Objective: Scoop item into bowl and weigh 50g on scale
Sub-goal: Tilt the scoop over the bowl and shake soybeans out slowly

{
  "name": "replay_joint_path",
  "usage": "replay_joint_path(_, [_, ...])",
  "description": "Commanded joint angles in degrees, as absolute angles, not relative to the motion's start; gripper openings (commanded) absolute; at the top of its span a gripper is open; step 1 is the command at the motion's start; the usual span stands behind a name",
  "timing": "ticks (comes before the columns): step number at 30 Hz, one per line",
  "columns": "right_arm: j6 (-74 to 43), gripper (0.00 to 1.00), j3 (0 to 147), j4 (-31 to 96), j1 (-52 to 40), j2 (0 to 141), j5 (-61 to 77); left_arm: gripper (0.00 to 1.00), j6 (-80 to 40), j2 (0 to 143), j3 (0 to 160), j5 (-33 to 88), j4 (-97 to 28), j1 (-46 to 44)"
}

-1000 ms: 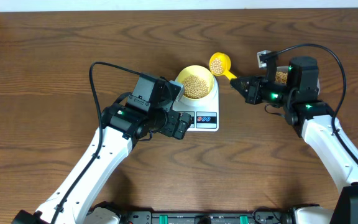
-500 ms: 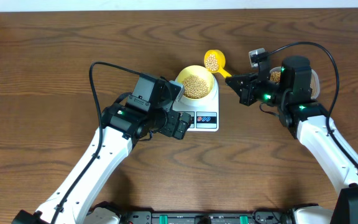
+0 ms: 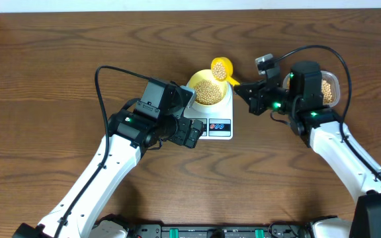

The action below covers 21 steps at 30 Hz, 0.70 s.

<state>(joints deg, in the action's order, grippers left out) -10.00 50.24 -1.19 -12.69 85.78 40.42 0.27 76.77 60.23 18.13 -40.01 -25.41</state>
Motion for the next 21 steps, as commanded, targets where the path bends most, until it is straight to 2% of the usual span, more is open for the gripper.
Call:
replay_joint_path(1, [-6.5,0.01,50.4,-1.6,-13.2,86.5,40.4,0.96,1.3,76.9,60.1,18.8,-40.0,-25.5])
replay_joint_path(14, [4.9,0.01,50.4,-0.9,-13.6,86.7,38.9,0.96,1.3,76.9,60.1,18.8,-40.0,-25.5])
replay_joint_path(21, [6.5,0.01,50.4,-0.7,-15.6,86.7,34.4,0.96,1.3,76.9,60.1,18.8,-40.0,-25.5])
